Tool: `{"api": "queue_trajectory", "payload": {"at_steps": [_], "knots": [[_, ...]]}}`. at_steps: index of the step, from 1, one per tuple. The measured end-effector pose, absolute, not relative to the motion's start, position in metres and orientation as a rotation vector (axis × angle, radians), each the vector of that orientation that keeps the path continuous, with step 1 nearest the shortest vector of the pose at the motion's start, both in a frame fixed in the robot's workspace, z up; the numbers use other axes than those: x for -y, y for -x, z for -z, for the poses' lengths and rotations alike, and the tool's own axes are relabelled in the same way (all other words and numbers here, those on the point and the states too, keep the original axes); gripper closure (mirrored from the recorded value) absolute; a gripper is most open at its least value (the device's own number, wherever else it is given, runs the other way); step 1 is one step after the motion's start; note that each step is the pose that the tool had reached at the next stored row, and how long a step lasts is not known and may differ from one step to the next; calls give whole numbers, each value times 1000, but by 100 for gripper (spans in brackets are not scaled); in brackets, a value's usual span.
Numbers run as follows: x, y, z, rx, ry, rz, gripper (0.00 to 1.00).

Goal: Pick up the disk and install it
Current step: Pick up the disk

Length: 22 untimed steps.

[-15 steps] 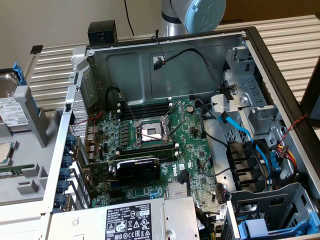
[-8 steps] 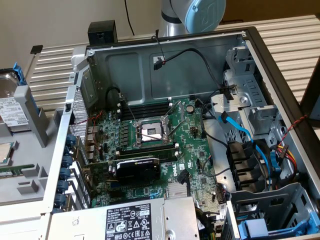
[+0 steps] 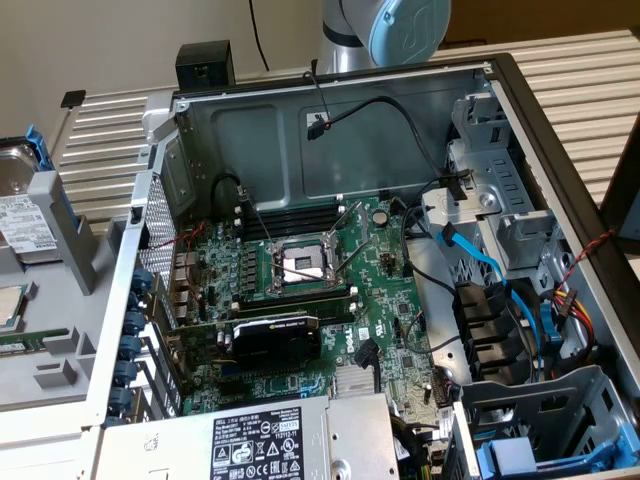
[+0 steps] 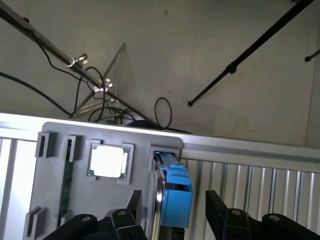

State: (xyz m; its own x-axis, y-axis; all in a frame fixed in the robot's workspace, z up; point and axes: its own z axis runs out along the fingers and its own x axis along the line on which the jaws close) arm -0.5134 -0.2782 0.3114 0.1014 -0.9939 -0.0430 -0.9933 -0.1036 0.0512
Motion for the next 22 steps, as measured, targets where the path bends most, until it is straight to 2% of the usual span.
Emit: {"api": "queue_trajectory", "payload": {"at_steps": [9, 22], "knots": [[278, 514, -303, 2095, -2322, 121, 38], [278, 516, -305, 2102, -2325, 109, 38]]}}
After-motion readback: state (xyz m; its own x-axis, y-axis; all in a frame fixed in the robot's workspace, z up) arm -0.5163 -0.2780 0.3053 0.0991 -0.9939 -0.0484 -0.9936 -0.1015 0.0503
